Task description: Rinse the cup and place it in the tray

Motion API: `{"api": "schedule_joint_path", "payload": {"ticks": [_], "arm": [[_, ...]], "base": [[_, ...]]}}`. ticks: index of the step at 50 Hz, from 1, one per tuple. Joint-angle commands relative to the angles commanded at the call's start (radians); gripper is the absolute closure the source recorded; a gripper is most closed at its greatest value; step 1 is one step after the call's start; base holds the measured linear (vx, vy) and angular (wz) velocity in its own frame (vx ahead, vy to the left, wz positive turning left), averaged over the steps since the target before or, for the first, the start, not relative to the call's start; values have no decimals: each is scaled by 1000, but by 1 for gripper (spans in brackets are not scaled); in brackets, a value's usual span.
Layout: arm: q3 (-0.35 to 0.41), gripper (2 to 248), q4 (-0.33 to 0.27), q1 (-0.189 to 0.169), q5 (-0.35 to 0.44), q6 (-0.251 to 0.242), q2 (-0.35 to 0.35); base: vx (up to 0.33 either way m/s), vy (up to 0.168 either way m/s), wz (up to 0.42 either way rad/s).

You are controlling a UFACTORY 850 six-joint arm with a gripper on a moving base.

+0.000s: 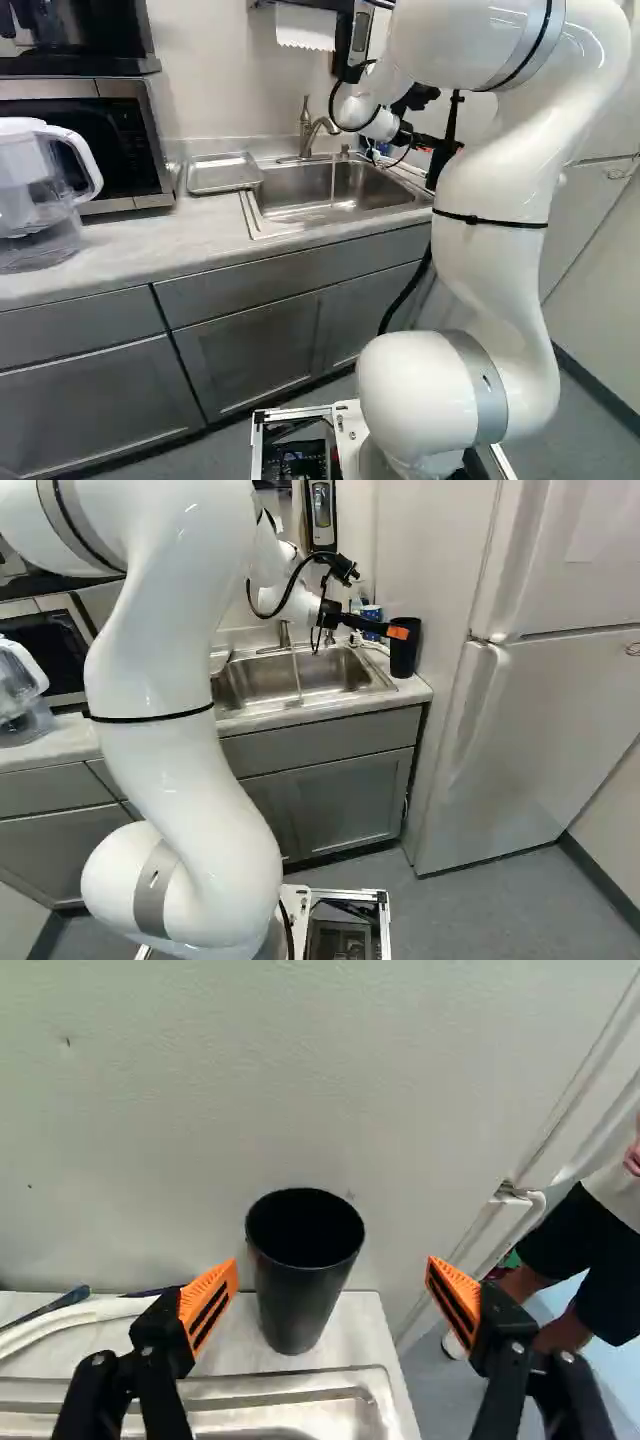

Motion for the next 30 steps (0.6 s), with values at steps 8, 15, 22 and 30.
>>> {"api": "schedule_joint_path", "payload": {"ticks": [8,15,22,30], "arm": [[4,3,-43,1,0,0,1],[18,3,-63,1,0,0,-3],[34,3,-63,0,0,0,-7],[51,3,-63,0,0,0,-16]], "base": [[0,0,0],[0,0,0],[0,0,0],[0,0,0]]}}
